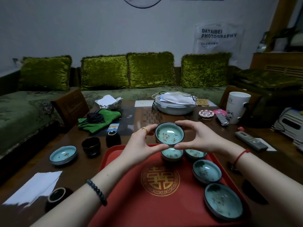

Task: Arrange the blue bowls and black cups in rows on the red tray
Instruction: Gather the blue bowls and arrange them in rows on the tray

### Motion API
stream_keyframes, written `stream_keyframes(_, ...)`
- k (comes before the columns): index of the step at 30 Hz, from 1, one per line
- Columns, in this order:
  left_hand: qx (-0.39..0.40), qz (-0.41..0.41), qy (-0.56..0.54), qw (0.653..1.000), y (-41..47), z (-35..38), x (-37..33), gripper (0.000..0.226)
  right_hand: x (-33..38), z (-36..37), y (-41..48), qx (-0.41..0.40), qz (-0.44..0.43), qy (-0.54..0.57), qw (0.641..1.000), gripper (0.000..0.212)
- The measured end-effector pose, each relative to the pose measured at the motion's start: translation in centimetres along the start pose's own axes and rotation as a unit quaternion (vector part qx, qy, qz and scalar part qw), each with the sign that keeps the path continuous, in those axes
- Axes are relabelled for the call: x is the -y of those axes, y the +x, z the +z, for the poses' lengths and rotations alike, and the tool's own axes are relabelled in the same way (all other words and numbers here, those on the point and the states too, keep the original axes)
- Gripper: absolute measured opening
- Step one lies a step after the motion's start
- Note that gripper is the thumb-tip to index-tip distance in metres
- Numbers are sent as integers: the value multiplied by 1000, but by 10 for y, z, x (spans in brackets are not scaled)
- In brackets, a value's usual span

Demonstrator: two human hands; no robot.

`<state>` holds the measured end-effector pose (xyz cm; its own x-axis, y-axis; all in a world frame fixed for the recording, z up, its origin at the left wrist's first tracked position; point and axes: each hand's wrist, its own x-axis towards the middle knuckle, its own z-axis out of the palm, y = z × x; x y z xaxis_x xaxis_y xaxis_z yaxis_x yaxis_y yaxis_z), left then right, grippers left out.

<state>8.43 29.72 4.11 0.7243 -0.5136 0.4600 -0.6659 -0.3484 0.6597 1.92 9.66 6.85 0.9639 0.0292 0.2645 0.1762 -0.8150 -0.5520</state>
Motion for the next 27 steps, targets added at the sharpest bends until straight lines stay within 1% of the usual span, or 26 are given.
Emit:
stream_keyframes(8,40,-7,-1,999,-27,20,-7,73,-6,6,-39,0,14,6,1000,80)
stream_keyframes(14,71,-13,9,997,-43,32,-3,72,-19,20,-53,23,43,3,999,84)
stream_keyframes(19,86,-30,14,996,-53,39,4,75,-28,33,-61,44,66,29,996,89)
stream_keyframes(22,96,-38,11,995,-57,43,8,73,-32,39,-65,52,70,6,996,94)
stream_keyframes(27,109,-53,4,993,-63,48,13,71,-34,47,-68,52,85,-23,995,94)
